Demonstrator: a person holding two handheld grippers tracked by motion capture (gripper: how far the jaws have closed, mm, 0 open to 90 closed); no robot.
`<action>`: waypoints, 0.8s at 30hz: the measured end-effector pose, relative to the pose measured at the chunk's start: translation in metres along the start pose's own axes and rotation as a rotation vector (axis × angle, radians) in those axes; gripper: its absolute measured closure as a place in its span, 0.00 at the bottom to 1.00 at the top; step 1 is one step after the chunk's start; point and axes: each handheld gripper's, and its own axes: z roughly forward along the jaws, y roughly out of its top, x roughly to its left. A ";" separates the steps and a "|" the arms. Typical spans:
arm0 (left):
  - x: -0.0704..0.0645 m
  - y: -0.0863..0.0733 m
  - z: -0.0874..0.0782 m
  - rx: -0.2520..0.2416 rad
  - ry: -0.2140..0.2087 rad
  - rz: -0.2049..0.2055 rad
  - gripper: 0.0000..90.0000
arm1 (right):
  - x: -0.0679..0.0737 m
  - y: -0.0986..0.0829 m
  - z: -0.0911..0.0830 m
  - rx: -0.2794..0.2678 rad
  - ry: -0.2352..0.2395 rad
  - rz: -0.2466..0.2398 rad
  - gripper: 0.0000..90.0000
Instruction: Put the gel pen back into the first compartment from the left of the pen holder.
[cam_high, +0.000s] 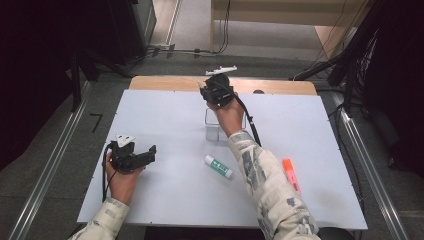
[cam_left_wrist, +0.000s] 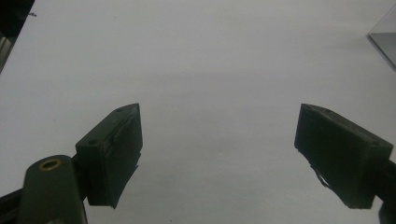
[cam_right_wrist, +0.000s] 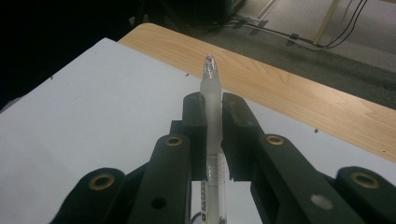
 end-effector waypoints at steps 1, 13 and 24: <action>0.000 0.000 0.000 -0.001 0.000 0.000 0.18 | 0.000 0.001 0.001 -0.001 -0.001 0.003 0.87; 0.001 0.000 0.000 -0.001 -0.001 -0.001 0.18 | 0.000 0.002 0.008 -0.005 0.007 0.026 0.87; 0.001 0.000 0.000 0.001 0.000 -0.001 0.18 | 0.002 0.001 0.007 -0.005 0.016 0.026 0.87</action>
